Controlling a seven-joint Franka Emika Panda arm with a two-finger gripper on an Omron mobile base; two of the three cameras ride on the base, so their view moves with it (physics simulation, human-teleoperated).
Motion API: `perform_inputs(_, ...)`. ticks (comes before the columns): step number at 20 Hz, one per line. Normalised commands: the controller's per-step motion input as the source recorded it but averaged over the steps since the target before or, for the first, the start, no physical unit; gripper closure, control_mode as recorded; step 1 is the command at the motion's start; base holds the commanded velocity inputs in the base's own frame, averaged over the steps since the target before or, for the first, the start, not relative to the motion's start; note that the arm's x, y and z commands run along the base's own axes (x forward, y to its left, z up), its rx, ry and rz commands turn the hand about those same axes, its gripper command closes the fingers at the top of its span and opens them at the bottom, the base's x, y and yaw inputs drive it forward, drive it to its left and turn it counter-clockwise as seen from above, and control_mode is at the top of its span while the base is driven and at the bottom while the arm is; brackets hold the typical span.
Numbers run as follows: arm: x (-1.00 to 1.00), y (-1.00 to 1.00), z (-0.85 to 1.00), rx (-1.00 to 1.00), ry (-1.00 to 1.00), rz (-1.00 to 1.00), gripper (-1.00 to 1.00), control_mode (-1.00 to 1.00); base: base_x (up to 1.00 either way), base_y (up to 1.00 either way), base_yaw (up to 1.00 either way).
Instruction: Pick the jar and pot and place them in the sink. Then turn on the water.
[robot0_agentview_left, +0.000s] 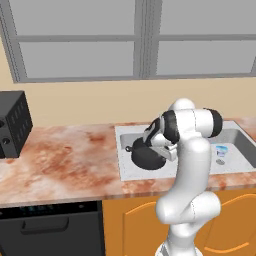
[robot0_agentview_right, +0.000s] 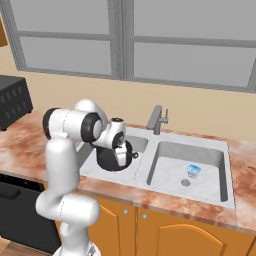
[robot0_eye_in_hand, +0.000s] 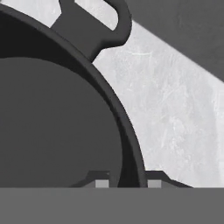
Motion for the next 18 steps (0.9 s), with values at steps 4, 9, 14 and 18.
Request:
perform_inputs(4, 0.23, 0.00, -0.28, 0.00, 0.09, -0.02, 1.00, -1.00, 0.00, 0.00, 0.00)
perform_inputs(9, 0.00, 0.00, -0.02, 0.00, 0.01, 0.00, -1.00, -1.00, 0.00, 0.00, 0.00)
perform_inputs(14, -0.12, -0.03, 0.64, 0.00, -0.01, -0.01, -1.00, -1.00, 0.00, 0.00, 0.00)
perform_inputs(18, -0.54, -0.01, 1.00, 0.00, -0.04, -0.01, -1.00, -1.00, 0.00, 0.00, 0.00)
